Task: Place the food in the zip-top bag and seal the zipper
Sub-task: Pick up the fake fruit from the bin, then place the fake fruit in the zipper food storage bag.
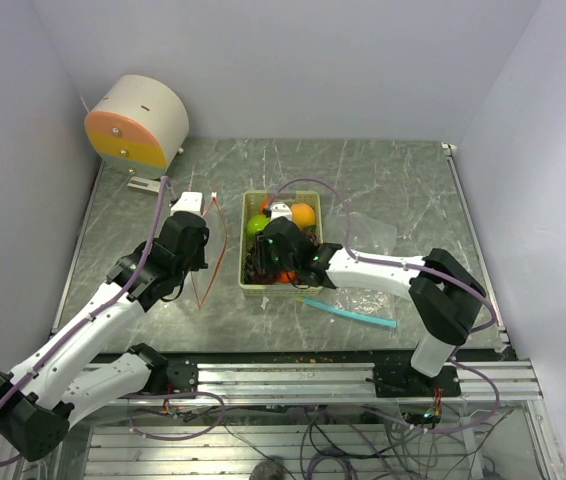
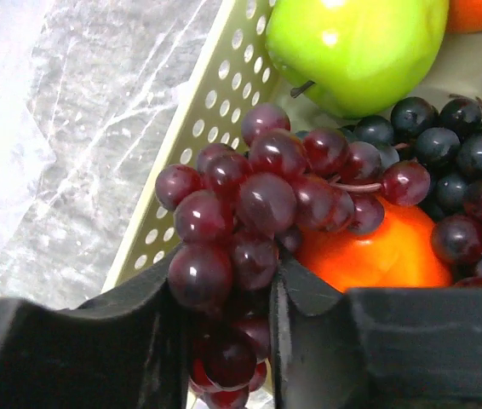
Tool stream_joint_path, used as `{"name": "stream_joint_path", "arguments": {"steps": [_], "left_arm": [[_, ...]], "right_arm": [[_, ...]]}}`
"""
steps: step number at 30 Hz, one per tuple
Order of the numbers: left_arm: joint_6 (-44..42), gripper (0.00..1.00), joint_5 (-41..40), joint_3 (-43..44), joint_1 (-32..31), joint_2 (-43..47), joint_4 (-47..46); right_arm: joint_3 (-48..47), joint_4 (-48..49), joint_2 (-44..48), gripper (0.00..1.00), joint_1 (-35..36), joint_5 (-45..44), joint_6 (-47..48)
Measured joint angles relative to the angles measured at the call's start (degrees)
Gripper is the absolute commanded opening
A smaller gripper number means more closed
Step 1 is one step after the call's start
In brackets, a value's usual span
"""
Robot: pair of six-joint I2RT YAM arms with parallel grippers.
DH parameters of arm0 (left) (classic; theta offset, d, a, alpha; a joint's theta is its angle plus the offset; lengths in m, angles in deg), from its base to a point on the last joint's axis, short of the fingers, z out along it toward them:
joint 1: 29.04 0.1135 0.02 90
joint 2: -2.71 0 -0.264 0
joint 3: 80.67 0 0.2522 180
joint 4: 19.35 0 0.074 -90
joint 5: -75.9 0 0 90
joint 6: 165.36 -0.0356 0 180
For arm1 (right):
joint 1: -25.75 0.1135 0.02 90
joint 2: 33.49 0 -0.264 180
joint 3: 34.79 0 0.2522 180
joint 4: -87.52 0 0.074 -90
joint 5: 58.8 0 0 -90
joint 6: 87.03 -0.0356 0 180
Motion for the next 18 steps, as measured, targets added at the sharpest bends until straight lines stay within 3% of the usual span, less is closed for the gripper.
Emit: {"name": "stream_joint_path", "arguments": {"steps": [3, 9, 18], "left_arm": [[0.00, 0.07, 0.02, 0.00, 0.00, -0.24, -0.20], [0.02, 0.07, 0.15, 0.00, 0.00, -0.63, -0.26], [1.14, 0.07, 4.48, -0.50, 0.00, -2.36, -5.11]], "right_arm": [[0.66, 0.66, 0.83, 0.01, 0.00, -1.57, 0.39], [3.10, -0.09, 6.75, 0.00, 0.00, -3.89, 1.99], [4.48, 0.13, 25.24, 0.00, -0.68, -2.54, 5.77]]}}
